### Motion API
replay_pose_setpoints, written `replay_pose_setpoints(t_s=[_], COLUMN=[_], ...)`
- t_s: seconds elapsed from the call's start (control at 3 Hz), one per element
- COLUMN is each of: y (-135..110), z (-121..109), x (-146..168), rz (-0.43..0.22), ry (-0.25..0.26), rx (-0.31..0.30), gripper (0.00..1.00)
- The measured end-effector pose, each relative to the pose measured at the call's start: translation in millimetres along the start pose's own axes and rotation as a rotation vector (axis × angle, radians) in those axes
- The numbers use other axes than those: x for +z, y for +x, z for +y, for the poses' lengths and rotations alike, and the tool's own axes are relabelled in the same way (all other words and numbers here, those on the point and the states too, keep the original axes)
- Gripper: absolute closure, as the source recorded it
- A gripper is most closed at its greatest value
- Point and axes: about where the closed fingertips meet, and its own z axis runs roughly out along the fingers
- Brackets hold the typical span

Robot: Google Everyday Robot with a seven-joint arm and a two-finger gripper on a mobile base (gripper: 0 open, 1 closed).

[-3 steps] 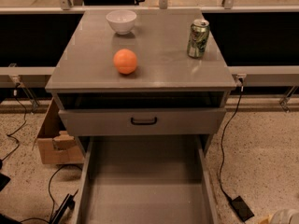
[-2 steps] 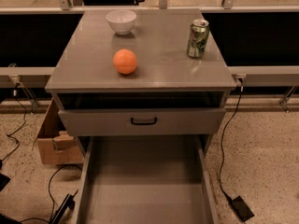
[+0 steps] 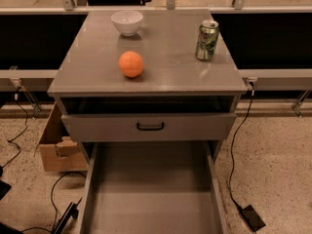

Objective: Close middle drawer

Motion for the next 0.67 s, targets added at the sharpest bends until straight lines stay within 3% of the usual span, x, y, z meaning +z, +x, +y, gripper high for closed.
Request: replay_pose_setpoints(t_s=[0.33, 0.67], y=[0.1, -7.4], z=[0.4, 17.6], x=[-0.3, 26.5], rz=[0.001, -0.033], ry=[-0.001, -0.047], rx=[0.000, 0.002], gripper=[1.00, 1.00])
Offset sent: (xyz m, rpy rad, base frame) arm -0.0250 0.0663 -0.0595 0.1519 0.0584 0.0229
